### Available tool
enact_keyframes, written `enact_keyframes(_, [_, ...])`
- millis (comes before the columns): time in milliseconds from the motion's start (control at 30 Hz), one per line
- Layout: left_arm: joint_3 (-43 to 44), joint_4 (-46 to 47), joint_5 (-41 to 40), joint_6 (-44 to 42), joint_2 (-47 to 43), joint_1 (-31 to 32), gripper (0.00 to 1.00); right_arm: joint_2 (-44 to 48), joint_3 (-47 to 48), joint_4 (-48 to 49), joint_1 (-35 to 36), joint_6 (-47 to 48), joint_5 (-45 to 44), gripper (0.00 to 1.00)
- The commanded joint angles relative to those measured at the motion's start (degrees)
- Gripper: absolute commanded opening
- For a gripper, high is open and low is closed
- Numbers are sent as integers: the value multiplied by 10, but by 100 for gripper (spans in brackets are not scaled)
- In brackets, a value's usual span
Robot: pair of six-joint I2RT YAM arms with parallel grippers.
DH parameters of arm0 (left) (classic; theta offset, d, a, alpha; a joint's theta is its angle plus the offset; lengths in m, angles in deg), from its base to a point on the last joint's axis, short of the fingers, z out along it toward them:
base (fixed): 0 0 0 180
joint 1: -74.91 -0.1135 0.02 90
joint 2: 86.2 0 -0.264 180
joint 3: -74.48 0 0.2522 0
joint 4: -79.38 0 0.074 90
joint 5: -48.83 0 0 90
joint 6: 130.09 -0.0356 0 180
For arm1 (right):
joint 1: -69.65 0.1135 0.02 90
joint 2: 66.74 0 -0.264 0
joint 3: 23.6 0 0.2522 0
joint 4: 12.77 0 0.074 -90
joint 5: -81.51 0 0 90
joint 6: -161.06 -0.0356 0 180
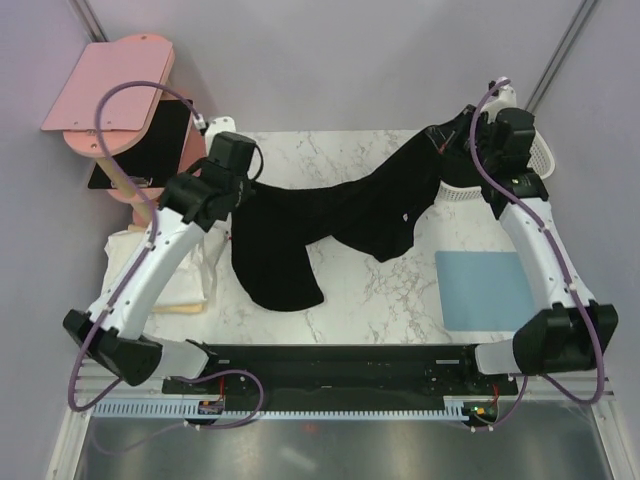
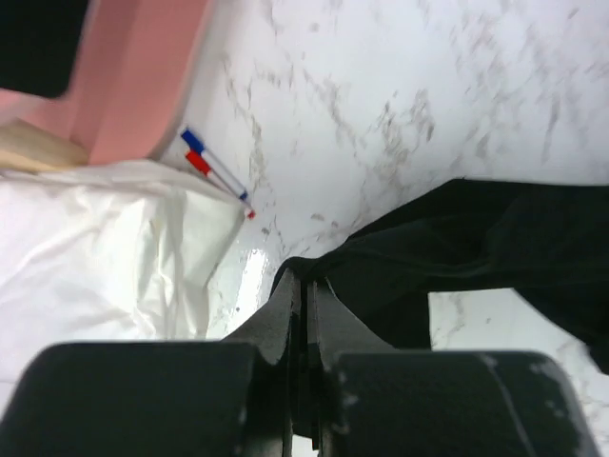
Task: Fold and stack the t-shirts
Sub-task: Flatten out the tshirt
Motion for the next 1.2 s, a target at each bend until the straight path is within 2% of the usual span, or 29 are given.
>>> enact_keyframes(0, [65,-45,-16,-49,-59,-2,2,116,31,-95,24,100,-53,0])
enact_keyframes(200, [134,-78,0,-84,-133,-1,2,301,32,-145,30,125,-120,0])
enact_keyframes(367, [173,-88,17,-108,-197,-1,2,390,65,-186,30,132,-128,0])
enact_keyframes(500, [249,-139,57,-110,-214,-1,2,437,126,-212,29,131,-126,0])
enact_keyframes(667, [327,-175,94,-126,-236,-1,2,453,178,-246,29,123,-116,0])
enact_keyframes(800, [416,-196,79,-146,-202,-1,2,444,199,-259,29,118,-120,0])
enact_keyframes(967, [416,-188,56,-157,-135,-1,2,399,187,-258,29,115,-156,0])
enact_keyframes(1167, [358,-151,34,-165,-21,-13,2,276,136,-209,30,114,-163,0])
